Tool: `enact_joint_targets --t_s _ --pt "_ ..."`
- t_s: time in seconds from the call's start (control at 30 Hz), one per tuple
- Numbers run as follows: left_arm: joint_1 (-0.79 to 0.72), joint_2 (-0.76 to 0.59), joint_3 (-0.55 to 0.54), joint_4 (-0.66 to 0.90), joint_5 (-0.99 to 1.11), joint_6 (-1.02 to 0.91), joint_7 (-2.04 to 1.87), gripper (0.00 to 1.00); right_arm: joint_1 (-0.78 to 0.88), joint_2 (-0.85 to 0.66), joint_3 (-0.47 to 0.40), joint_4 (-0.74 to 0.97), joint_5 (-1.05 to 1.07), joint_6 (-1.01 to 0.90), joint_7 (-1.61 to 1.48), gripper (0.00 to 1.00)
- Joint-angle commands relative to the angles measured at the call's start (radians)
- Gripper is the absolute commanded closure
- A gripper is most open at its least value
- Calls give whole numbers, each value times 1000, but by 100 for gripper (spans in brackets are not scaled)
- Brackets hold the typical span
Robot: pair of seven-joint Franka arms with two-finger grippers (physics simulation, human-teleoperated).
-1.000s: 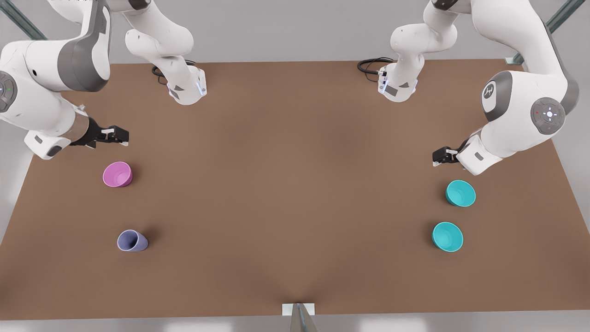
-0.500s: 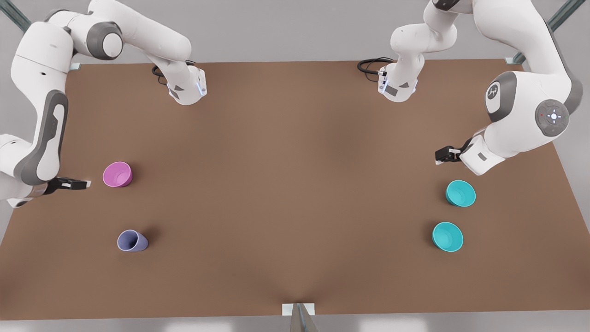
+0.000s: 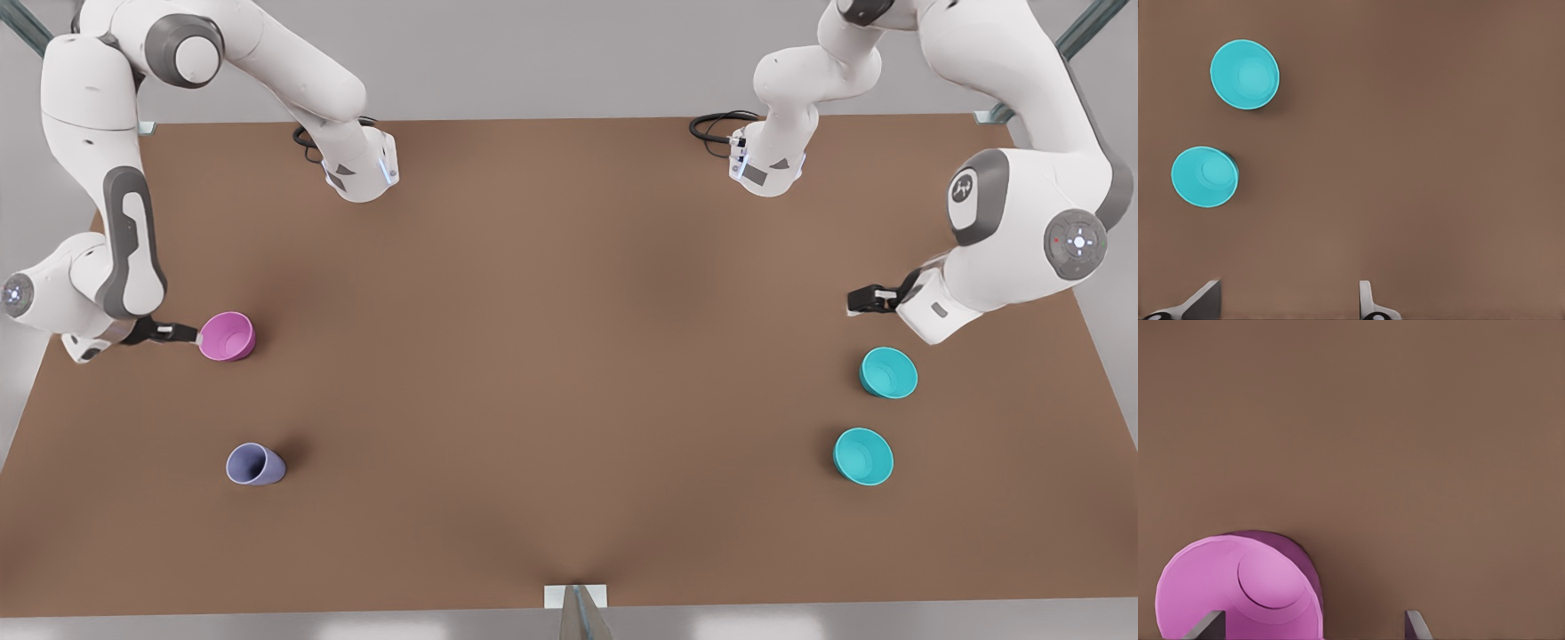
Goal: Stack the blue bowl on the pink bowl
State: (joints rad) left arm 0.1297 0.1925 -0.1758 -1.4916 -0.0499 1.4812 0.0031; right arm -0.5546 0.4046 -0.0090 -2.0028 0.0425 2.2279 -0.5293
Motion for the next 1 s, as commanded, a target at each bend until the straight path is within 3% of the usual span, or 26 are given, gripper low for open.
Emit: enact_joint_targets --t_s 0.0,0.1,0.37,0.43,0.47,0.53,0.7,0.77,0.87,0.97 --pt "1 -1 -1 1 1 -12 0 0 -4 0 0 -13 7 107 -281 0" --pt "-1 -1 -1 1 1 -12 0 0 -16 -10 0 -122 7 200 -344 0" --pt "-1 -2 -2 1 1 -32 0 0 -38 -1 0 -175 30 199 -344 0" --pt "-1 -2 -2 1 1 -32 0 0 -38 0 0 -175 30 197 -344 12" --pt "-1 -2 -2 1 1 -33 0 0 -36 2 1 -175 30 191 -344 26" --pt "-1 -2 -2 2 1 -33 0 0 -30 19 3 -174 31 191 -341 45" --pt "-1 -2 -2 2 1 -33 0 0 8 0 9 -175 40 162 -327 64" --pt "-1 -1 -2 1 1 -33 0 0 28 -21 9 -163 40 113 -304 79" --pt "-1 -1 -2 1 1 -32 0 0 62 -46 12 -125 109 15 -302 79" --pt "-2 -1 -2 1 1 -32 0 0 202 -108 11 -151 267 -74 -224 79"
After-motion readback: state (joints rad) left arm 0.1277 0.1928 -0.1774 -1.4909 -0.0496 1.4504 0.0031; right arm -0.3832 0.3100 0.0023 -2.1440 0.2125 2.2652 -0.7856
